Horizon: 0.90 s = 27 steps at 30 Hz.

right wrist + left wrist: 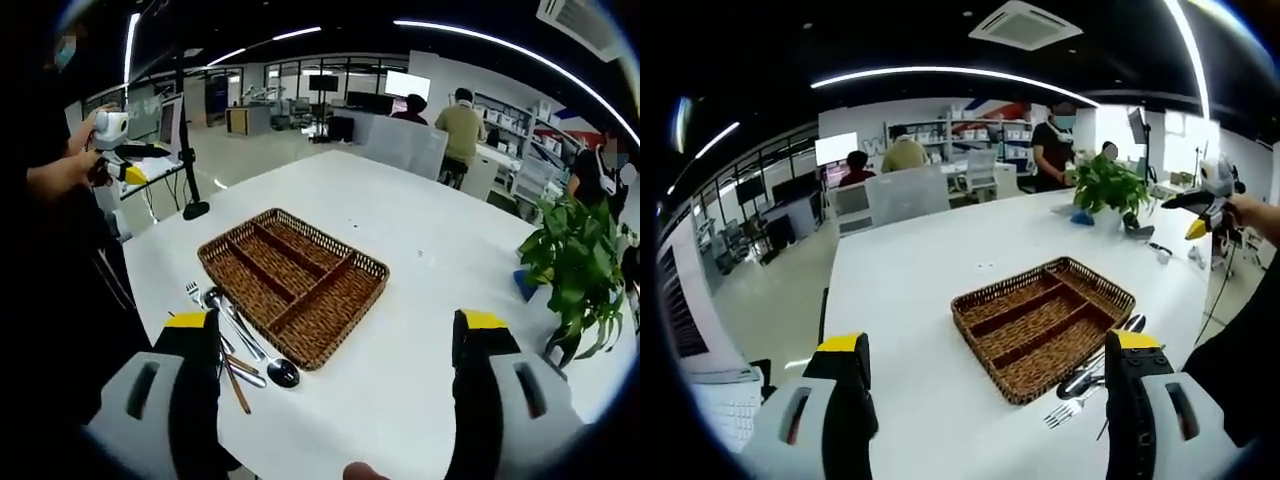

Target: Arrange the knives, forks, and spoons in their matching storage slots by inserting each utensil handle-first until every utensil is classified and aligned in the correct compartment

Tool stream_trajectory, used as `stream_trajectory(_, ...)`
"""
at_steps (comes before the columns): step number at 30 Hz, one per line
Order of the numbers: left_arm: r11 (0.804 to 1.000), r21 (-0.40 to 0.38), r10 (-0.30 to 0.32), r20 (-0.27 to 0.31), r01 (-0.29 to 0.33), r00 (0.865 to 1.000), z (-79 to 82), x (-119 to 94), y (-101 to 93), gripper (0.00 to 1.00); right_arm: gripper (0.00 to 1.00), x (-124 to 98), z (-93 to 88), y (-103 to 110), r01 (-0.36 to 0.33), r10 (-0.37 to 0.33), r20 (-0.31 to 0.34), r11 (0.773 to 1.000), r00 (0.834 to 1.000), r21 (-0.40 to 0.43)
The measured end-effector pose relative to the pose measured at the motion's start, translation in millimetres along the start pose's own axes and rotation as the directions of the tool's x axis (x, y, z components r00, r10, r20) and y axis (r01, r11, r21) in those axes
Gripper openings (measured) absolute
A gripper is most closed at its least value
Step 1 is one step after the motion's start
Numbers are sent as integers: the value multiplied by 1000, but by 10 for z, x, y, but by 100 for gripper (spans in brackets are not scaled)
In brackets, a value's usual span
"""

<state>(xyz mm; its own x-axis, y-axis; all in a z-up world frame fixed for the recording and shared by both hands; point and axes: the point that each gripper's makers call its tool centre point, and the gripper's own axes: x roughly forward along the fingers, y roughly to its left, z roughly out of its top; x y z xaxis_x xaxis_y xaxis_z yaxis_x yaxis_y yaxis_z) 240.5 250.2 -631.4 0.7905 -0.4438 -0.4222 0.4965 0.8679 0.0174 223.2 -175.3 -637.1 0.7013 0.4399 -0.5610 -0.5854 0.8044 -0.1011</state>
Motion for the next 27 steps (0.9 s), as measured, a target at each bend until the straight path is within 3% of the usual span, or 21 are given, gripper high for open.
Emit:
stream_trajectory(8,1000,-8,0,3,0,1000,-33,-3,-10,99,100,24,-11,31,-12,12,6,1000,1000,-7)
stream_trajectory(12,1000,-8,-5,0,5,1000,-70,-5,-38,99,100,33,-24,137,-57,57,24,998,998,-3)
stream_trajectory(18,1000,-17,-4,-4,4,1000,-116,-14,-30,99,94,80,-154,221,-80,80,-3,996,997,-36)
stream_trajectory(22,1000,-17,-2,-5,2,1000,-122,-15,-31,99,95,164,-294,378,-119,116,-33,984,993,-130)
stream_trajectory(25,1000,-17,1,-5,-1,1000,-118,-18,-27,99,95,254,-458,493,-139,129,-78,979,989,-147)
stream_trajectory(27,1000,-19,0,-2,0,1000,-109,-20,-23,99,95,299,-513,537,-141,131,-74,978,989,-150)
